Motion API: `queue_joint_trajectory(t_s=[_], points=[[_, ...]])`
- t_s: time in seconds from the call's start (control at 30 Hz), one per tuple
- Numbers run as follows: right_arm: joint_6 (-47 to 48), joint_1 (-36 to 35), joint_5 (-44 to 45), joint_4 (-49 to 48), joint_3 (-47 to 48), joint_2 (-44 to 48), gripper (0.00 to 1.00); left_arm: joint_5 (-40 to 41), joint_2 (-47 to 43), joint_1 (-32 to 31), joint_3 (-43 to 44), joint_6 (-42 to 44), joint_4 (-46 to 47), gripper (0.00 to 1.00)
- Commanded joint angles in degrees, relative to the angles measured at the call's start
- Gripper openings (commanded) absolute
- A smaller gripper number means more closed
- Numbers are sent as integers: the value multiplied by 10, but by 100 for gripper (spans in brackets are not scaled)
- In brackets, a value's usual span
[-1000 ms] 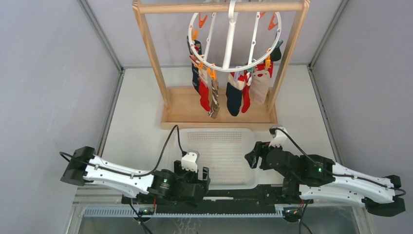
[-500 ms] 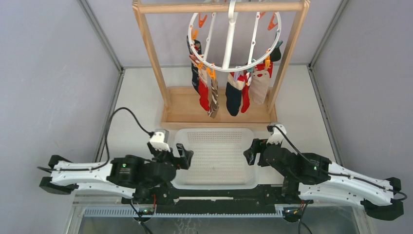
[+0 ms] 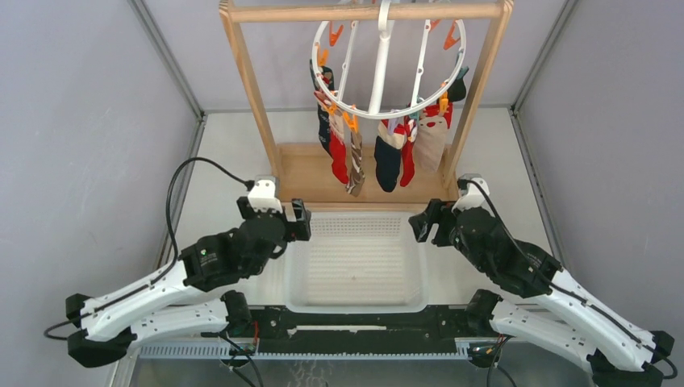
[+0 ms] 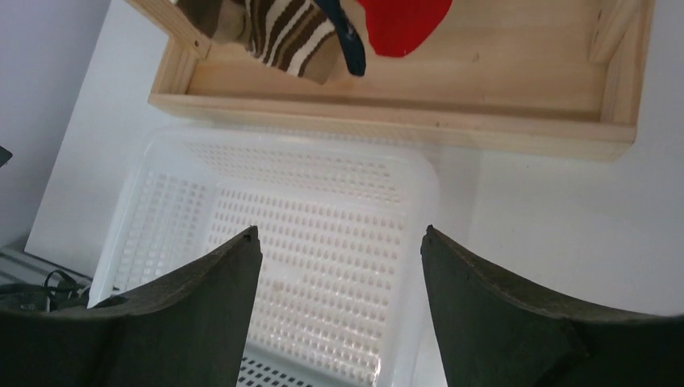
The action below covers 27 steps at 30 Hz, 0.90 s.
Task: Remove the socks clipped to the hanger
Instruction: Adjust the bin at the center of the board, then remove the sock from the hanger.
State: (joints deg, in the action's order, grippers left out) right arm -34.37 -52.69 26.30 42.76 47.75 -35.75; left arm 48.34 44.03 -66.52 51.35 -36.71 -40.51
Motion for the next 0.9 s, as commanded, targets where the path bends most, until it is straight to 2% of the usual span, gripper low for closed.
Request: queue_joint_trajectory(t_s=[0.0,0.13,0.3,0.47,0.67,0.87], points=[[76,56,-65,-104,20,-8,79,-80,3,70,31,98,89,100],[98,105,-122,-178,27,-30,72,-116,39,105,66,126,98,100],[119,147,-179,-252,31,-72,52,-147,66,123,89,143,112,100],[133,164,-211,-304,31,-132,42,-176,86,136,94,165,135,100],[152,170,-199,-349,28,-168,43,-213,111,139,117,168,139,100],[173,182,-189,-373,22,-203,59,-238,91,140,96,154,153,100]])
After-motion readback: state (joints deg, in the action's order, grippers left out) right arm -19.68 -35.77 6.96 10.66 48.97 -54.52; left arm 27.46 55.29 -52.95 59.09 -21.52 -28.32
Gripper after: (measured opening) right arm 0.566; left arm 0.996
